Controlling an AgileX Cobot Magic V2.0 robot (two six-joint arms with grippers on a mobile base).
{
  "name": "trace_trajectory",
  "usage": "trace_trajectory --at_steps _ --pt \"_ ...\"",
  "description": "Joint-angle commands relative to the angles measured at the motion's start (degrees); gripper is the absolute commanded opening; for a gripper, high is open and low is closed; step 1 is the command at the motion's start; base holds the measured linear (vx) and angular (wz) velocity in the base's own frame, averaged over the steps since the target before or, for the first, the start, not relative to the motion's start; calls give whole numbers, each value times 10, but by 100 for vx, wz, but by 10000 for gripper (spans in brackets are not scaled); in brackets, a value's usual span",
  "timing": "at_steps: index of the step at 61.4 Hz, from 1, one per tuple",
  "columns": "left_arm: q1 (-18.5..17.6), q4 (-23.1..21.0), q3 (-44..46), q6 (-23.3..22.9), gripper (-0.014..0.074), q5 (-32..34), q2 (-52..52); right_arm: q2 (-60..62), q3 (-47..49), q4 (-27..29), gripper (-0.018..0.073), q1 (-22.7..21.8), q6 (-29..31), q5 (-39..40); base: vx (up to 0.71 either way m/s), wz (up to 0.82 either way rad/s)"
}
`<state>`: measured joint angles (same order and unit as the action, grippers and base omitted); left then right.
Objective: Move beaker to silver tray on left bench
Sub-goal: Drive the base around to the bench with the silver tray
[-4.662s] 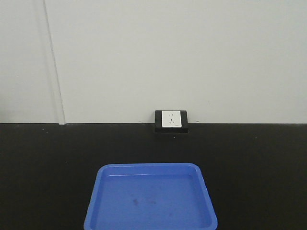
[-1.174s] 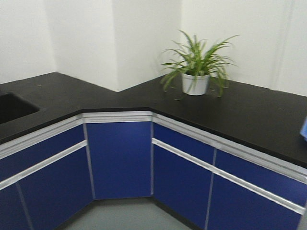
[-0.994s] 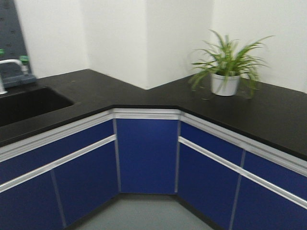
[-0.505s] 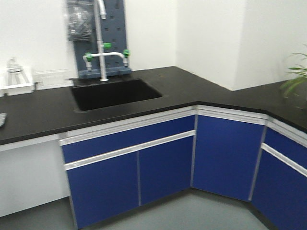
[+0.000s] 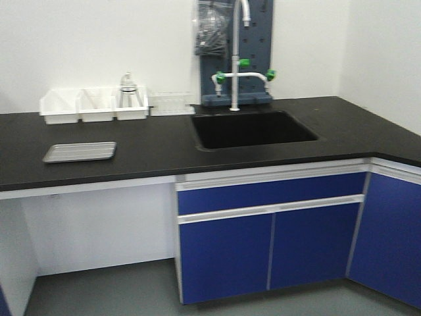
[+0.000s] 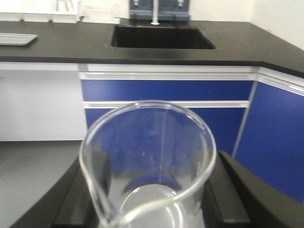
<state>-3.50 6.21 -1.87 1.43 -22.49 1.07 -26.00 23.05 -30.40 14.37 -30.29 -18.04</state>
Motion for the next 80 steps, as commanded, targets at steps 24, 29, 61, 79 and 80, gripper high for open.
trace_trajectory --at_steps 24,29,61,79,80 --pt "-2 -1 -11 -1 1 48 4 -2 16 -14 -11 -2 0 42 15 57" --pt "-2 -1 -11 -1 1 48 4 -2 16 -14 -11 -2 0 42 20 73" --pt "-2 -1 -11 -1 1 48 4 -2 16 -14 -11 -2 0 41 27 54" --pt "-2 -1 -11 -1 1 48 4 -2 16 -14 -11 -2 0 41 39 11" --pt "-2 -1 -11 -1 1 48 4 -2 16 -14 -11 -2 0 41 41 -4"
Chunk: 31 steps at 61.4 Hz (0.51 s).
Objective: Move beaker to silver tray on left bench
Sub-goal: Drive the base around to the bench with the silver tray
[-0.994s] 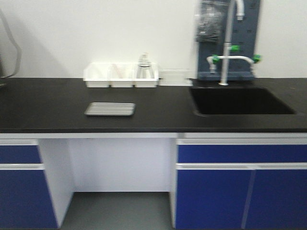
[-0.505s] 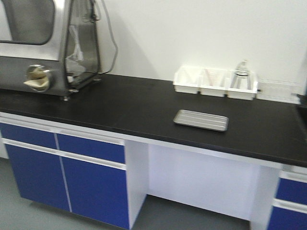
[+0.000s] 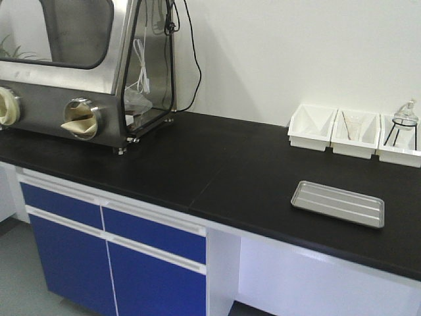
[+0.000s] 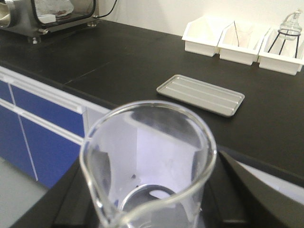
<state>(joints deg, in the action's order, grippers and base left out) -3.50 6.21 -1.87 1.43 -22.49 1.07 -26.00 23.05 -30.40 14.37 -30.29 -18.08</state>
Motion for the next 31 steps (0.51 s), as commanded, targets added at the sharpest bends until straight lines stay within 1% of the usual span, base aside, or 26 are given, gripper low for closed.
trace_trajectory --at_steps 1,17,31 --pt "-2 -1 -11 -1 1 48 4 -2 16 -14 -11 -2 0 41 42 -6" --pt "-2 -1 -11 -1 1 48 4 -2 16 -14 -11 -2 0 41 40 -17" --pt "-2 -1 -11 -1 1 48 4 -2 16 -14 -11 -2 0 41 37 -30"
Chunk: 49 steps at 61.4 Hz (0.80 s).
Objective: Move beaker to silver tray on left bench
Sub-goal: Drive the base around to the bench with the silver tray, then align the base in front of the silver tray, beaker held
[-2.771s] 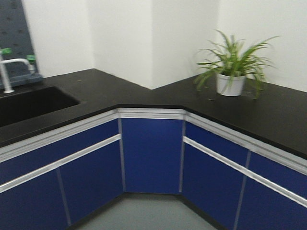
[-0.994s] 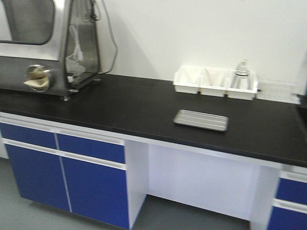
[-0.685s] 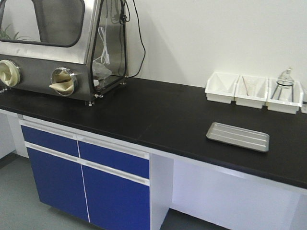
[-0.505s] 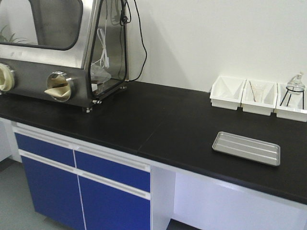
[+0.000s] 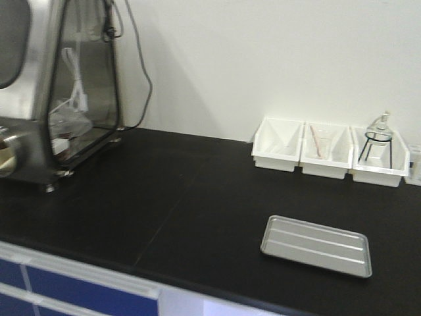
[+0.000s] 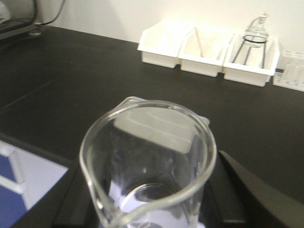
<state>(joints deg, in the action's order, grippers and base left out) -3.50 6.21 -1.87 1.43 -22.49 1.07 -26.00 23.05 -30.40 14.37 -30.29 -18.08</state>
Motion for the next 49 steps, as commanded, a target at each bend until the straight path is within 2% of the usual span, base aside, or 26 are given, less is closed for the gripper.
trace_trajectory --at_steps 1,49 --pt "-2 -1 -11 -1 1 48 4 -2 16 -14 -11 -2 0 41 36 -36" --pt "-2 -1 -11 -1 1 48 4 -2 16 -14 -11 -2 0 41 29 -33"
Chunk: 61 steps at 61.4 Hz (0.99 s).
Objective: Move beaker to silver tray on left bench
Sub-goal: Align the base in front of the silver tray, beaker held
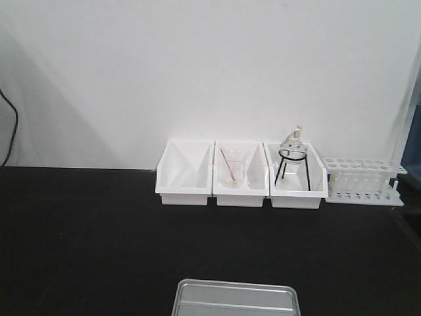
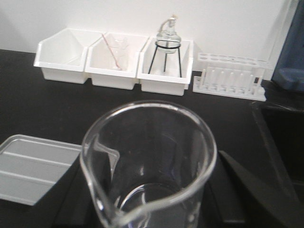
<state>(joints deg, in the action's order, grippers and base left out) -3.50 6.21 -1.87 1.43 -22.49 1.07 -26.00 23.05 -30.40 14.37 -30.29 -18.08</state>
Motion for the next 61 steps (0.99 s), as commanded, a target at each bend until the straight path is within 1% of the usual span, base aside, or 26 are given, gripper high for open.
trace_trajectory --at_steps 1,19,44,53,61 --pt "-2 -1 -11 -1 1 48 4 -2 16 -14 -11 -2 0 41 15 -24" --pt "-2 -1 -11 -1 1 48 4 -2 16 -14 -11 -2 0 41 7 -15" --pt "-2 -1 -11 -1 1 48 4 -2 16 -14 -11 -2 0 42 0 0" --pt "-2 -1 -11 -1 1 48 4 -2 16 -13 -11 -2 0 57 0 0" --pt "-2 -1 -11 -1 1 48 4 -2 16 -15 -11 -2 0 98 0 0"
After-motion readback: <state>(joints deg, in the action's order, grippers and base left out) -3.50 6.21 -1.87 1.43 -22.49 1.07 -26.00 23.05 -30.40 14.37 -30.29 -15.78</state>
